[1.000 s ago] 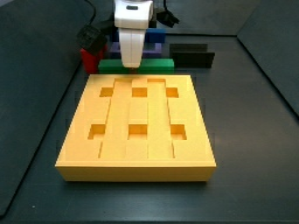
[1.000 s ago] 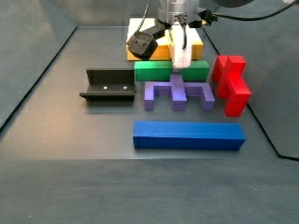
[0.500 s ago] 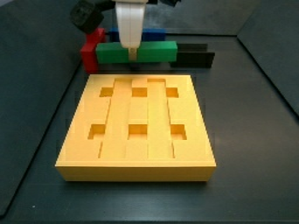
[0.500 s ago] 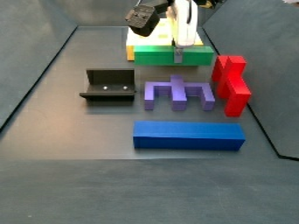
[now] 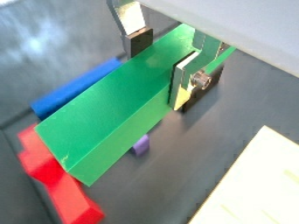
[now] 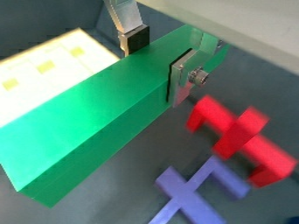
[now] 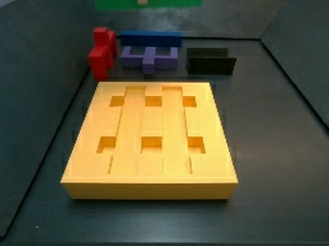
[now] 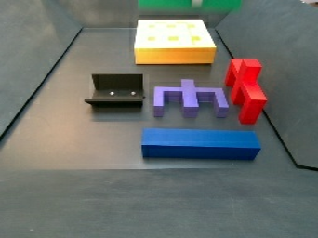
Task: Pick up the green object. Move up. Move to above the board. Insert the green object.
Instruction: Move to above the board.
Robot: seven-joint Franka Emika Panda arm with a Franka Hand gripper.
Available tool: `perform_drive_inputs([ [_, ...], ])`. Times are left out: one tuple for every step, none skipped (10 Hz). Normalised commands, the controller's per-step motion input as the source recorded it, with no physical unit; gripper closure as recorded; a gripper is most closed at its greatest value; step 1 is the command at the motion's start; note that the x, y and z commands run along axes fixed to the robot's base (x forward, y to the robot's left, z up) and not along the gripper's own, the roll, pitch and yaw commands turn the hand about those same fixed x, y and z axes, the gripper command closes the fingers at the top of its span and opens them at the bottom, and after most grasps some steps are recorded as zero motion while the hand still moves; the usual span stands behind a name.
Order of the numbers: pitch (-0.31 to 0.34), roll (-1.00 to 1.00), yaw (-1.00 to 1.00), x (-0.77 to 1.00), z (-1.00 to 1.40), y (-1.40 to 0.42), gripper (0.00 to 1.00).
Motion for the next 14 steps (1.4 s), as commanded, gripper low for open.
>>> perform_drive_inputs([
  [0.057, -0.06, -0.01, 0.00, 1.40, 0.00, 1.00],
  [0.063, -0.06, -0.01, 0.02, 0.65, 0.00, 1.00],
  [0.066, -0.06, -0.01, 0.03, 0.41, 0.01, 1.00],
  [0.060, -0.06, -0.01, 0.04, 0.17, 0.00, 1.00],
  [0.016, -0.01, 1.00, 0.29, 0.32, -1.40, 1.00],
  [0.016, 0.00, 1.00, 0.29, 0.29, -1.40, 1.00],
  [0.026, 0.01, 1.00, 0.31, 0.29, -1.40, 1.00],
  [0.038, 0.00, 1.00, 0.38, 0.29, -1.40, 1.00],
  [0.048, 0.01, 1.00, 0.39, 0.31, -1.40, 1.00],
  [0.055, 0.02, 1.00, 0.24, 0.17, -0.76, 1.00],
  [0.062, 0.02, 1.00, 0.17, 0.08, -0.37, 1.00],
  [0.064, 0.02, 1.00, 0.11, 0.05, -0.20, 1.00],
  [0.068, 0.02, 1.00, 0.05, 0.04, -0.10, 1.00],
  [0.074, 0.03, 1.00, 0.05, 0.03, -0.06, 1.00],
])
